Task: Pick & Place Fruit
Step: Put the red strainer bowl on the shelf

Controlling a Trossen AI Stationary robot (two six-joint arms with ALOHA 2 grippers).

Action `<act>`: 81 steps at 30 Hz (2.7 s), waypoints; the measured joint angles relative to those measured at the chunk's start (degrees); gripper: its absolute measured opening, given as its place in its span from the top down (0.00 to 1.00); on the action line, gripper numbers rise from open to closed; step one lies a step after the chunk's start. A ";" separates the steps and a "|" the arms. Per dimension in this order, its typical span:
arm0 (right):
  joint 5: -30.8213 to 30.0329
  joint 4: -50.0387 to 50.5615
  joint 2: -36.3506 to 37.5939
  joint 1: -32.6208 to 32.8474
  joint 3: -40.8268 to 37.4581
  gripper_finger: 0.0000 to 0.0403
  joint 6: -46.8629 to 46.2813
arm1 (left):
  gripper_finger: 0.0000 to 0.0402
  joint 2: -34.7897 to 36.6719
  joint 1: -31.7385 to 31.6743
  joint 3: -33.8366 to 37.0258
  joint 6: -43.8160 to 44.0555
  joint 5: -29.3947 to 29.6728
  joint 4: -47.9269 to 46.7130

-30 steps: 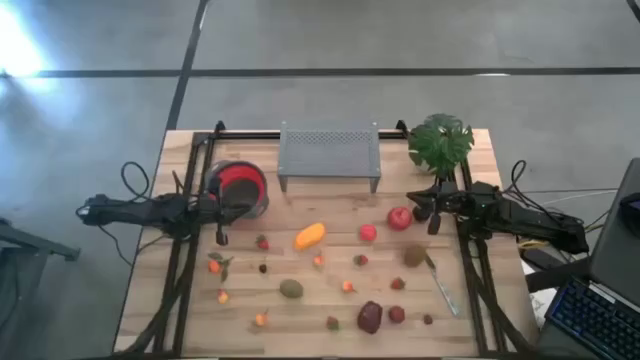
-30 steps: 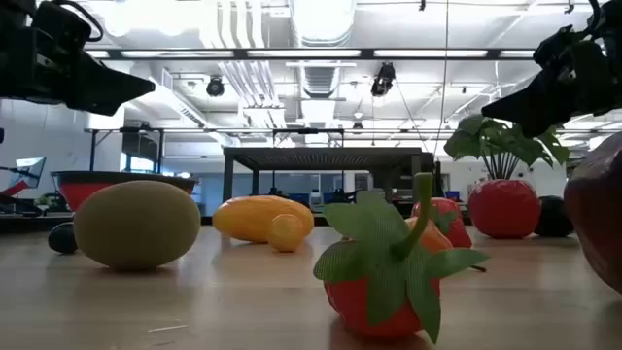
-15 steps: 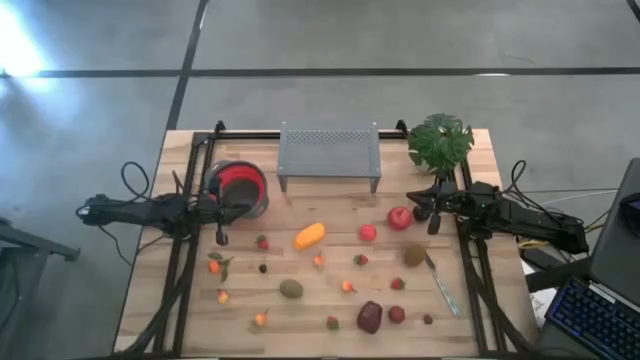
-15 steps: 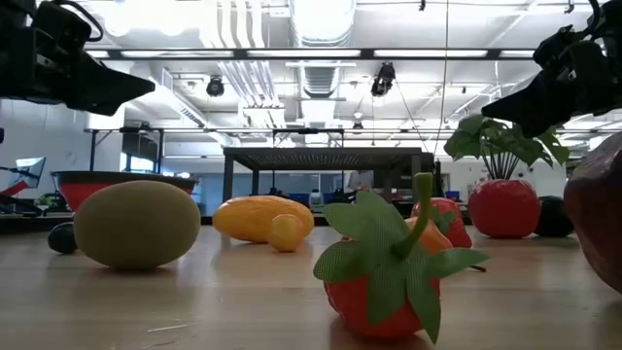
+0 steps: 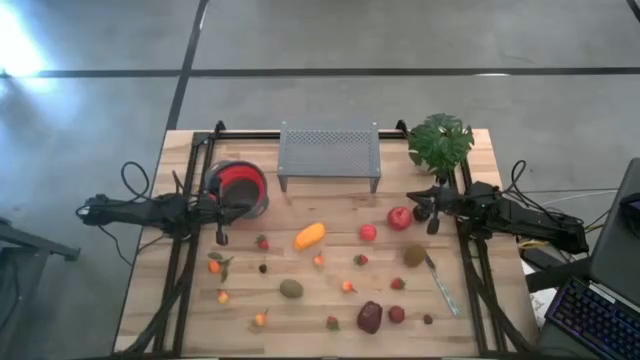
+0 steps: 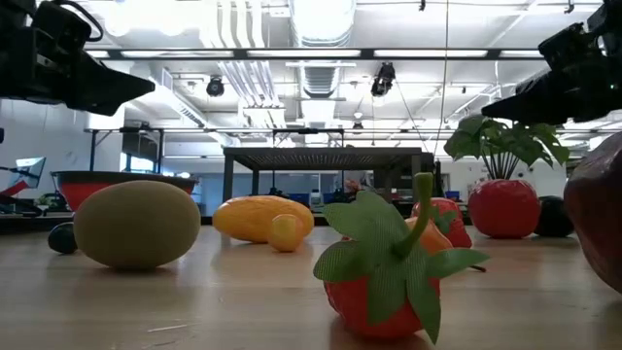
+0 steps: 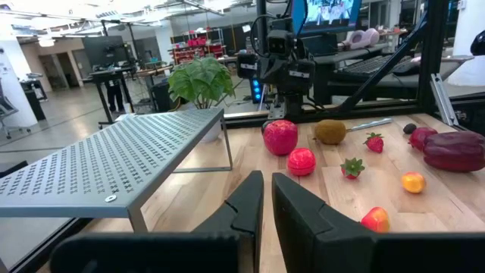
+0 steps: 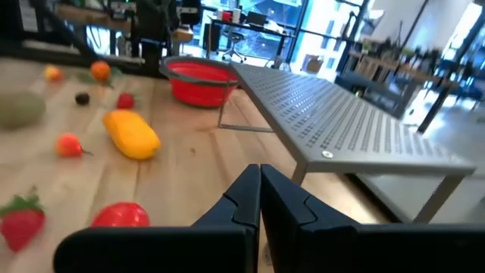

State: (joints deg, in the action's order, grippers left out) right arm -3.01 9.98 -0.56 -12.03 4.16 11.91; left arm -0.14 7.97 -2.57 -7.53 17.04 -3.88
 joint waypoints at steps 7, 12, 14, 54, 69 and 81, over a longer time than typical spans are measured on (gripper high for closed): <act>1.86 -5.80 -0.04 0.02 -0.26 0.98 -2.96 | 0.91 0.00 0.00 0.00 0.02 0.00 0.01; 1.98 -15.41 0.02 0.02 -0.73 0.98 -4.91 | 0.91 0.00 0.00 0.00 0.00 0.00 0.02; 1.99 -16.74 -0.02 0.02 -0.76 0.98 -6.98 | 0.91 0.00 0.00 0.00 0.00 0.00 0.02; 5.03 -9.58 -29.68 0.04 16.03 0.98 -17.14 | 0.91 0.00 0.00 0.00 0.01 0.00 0.03; 5.01 -7.17 -38.99 0.04 20.90 0.98 -14.68 | 0.91 0.00 0.00 0.34 1.18 0.36 16.11; 4.71 -7.23 -38.86 0.04 20.72 0.98 -13.37 | 0.91 -1.23 0.00 0.28 6.23 0.23 17.77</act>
State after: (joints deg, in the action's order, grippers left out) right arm 1.71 2.74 -39.42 -11.99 24.88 -1.46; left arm -1.37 7.97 -2.28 -1.30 17.27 13.89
